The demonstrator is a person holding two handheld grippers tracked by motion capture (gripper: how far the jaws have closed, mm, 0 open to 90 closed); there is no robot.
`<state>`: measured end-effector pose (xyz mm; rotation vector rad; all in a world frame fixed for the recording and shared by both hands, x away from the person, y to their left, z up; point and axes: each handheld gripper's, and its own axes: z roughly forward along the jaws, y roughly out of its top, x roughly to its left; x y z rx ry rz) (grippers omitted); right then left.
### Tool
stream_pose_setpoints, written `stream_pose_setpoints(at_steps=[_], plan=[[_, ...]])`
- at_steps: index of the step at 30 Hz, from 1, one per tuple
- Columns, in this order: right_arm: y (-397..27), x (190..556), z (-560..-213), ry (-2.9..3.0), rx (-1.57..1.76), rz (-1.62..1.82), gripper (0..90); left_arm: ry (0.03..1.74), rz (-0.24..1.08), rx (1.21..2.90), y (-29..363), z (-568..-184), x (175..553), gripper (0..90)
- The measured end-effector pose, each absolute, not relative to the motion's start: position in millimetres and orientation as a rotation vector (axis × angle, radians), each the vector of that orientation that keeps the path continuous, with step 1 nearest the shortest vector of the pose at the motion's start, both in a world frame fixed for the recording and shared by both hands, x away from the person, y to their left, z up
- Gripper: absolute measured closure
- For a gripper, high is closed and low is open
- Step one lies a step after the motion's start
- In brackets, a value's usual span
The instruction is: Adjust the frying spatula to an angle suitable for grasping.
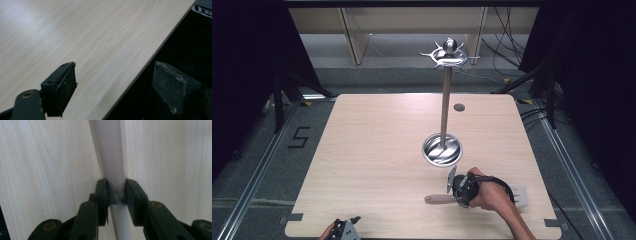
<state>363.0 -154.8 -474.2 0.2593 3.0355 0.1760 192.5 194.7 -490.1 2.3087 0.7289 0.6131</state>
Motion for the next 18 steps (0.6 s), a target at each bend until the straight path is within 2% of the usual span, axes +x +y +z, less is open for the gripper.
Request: stream_pose_setpoints(at_steps=[4, 18], plan=[[-161.1, 363.5, -472.9, 3.032, 0.411, 0.154, 75.8, 0.731, 0.612, 2.305, 194.2, -490.9, 192.6, 18.5], [-158.4, 367.0, -475.4, 3.076, 0.452, 0.162, 75.7, 0.733, 0.602, 2.296, 192.5, -492.4, 192.4, 18.5]])
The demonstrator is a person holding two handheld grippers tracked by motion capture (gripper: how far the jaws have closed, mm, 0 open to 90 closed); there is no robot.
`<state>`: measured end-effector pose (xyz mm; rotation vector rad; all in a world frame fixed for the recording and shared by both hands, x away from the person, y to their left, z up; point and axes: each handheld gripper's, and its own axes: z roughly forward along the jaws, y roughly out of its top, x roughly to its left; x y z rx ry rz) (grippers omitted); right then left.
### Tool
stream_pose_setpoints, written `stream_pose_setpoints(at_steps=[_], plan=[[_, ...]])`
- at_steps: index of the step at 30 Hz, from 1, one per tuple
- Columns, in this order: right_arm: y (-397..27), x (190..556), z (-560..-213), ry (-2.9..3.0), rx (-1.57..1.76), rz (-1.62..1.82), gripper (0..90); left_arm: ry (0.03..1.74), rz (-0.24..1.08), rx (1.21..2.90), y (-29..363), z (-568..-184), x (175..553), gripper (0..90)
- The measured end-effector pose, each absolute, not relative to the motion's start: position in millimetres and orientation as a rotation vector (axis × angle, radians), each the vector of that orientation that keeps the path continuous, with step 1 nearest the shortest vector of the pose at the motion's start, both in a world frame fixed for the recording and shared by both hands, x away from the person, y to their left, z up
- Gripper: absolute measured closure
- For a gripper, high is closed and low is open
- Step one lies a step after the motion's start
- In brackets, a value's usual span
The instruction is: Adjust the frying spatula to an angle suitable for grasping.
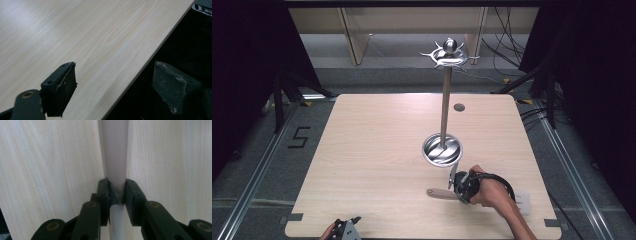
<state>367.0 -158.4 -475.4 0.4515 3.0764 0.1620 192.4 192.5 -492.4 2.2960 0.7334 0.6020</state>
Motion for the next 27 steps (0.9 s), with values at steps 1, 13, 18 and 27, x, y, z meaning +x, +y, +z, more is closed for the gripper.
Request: stream_pose_setpoints(at_steps=[1, 13, 18, 27], plan=[[-158, 366, -475, 3.073, 0.445, 0.155, 75.9, 0.721, 0.598, 2.312, 193, -491, 192, 18.5], [-179, 357, -457, 2.99, 0.609, 0.305, 76.2, 0.717, 0.593, 2.305, 194, -490, 192, 18.5], [-196, 365, -448, 2.96, 0.447, 0.481, 76.2, 0.714, 0.594, 2.308, 193, -490, 192, 18.5], [-229, 362, -426, 2.782, 0.578, 0.742, 76.3, 0.731, 0.61, 2.298, 193, -490, 191, 18.5]])
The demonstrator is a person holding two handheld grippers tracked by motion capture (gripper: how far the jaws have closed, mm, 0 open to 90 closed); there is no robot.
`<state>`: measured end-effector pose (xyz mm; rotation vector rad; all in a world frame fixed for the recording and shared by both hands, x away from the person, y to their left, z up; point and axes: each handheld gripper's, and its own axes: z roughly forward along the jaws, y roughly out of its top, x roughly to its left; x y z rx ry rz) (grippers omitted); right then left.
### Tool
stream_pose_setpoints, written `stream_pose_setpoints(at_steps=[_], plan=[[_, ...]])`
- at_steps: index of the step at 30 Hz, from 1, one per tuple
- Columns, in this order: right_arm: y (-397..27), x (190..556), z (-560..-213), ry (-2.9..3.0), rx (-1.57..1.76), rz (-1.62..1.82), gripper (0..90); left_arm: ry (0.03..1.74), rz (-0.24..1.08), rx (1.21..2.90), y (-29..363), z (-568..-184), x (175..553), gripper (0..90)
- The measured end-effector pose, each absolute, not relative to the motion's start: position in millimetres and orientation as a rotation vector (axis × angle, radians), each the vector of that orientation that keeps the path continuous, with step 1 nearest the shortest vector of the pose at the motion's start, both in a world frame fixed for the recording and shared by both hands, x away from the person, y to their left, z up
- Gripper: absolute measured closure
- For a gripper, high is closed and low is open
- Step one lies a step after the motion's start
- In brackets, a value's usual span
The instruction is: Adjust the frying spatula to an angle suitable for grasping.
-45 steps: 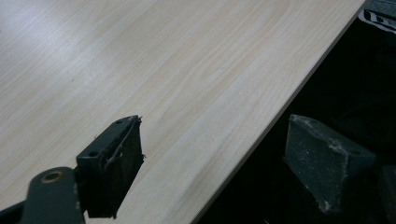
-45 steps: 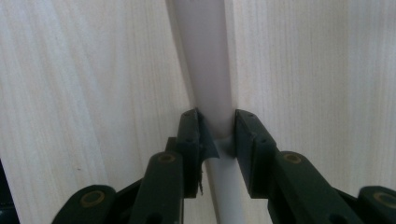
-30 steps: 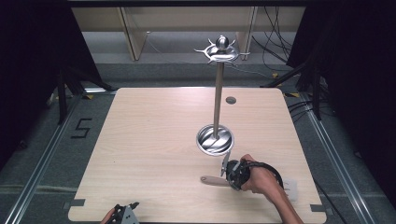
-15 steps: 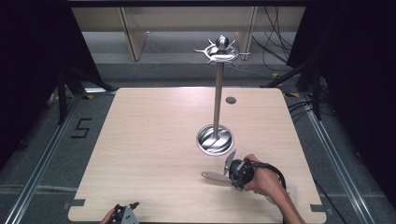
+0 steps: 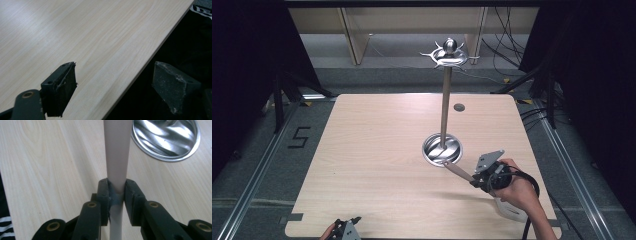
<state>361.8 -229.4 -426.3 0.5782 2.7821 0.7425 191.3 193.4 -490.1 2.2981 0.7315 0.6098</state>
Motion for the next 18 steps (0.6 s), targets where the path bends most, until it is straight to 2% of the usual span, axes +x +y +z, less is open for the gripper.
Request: stream_pose_setpoints(at_steps=[4, 18], plan=[[-242, 360, -418, 2.686, 0.694, 0.827, 76.2, 0.751, 0.615, 2.266, 193, -492, 192, 18.5], [-262, 361, -401, 2.59, 0.711, 1.052, 76.3, 0.75, 0.613, 2.267, 193, -492, 192, 18.5]])
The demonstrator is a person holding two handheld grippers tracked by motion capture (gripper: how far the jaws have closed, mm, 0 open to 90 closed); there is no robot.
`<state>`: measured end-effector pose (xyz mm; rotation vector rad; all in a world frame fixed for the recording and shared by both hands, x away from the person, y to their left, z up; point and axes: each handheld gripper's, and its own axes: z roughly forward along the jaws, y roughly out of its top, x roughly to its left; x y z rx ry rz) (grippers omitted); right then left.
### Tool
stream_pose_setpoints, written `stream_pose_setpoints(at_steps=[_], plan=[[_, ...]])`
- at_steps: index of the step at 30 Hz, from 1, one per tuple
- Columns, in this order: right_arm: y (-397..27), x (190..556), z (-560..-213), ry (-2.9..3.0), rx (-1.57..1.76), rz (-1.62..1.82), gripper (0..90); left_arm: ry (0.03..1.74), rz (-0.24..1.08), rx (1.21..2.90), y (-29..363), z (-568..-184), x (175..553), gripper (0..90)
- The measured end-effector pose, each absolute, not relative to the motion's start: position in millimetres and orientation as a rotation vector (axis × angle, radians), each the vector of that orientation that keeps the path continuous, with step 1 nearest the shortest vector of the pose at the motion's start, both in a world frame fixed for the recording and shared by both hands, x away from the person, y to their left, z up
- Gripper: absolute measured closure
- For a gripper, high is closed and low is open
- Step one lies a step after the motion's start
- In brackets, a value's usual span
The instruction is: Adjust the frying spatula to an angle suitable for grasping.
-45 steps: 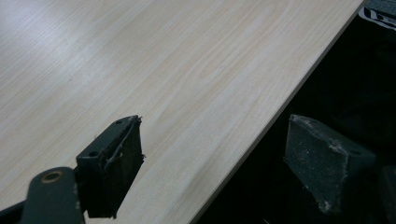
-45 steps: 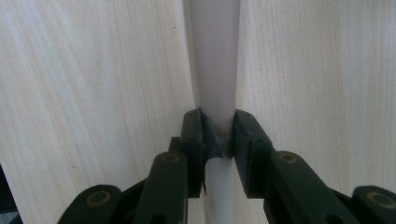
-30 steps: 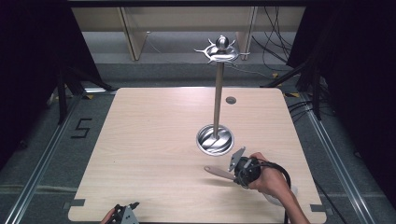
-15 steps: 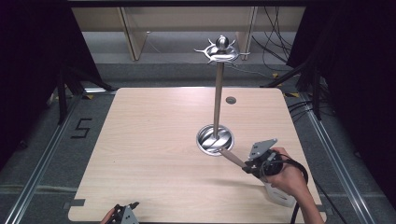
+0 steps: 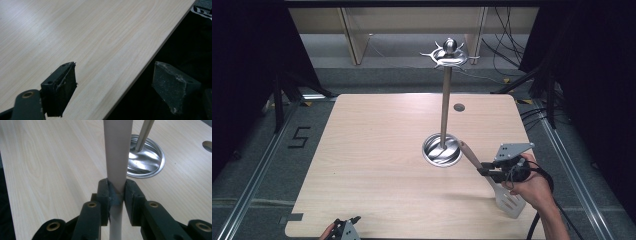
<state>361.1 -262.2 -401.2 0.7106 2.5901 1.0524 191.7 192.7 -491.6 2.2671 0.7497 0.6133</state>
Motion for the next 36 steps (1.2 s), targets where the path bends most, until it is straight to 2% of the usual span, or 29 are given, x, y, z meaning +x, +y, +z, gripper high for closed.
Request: stream_pose_setpoints(at_steps=[36], plan=[[-256, 364, -377, 2.404, 0.708, 1.386, 76.3, 0.747, 0.624, 2.253, 193, -490, 191, 18.5]])
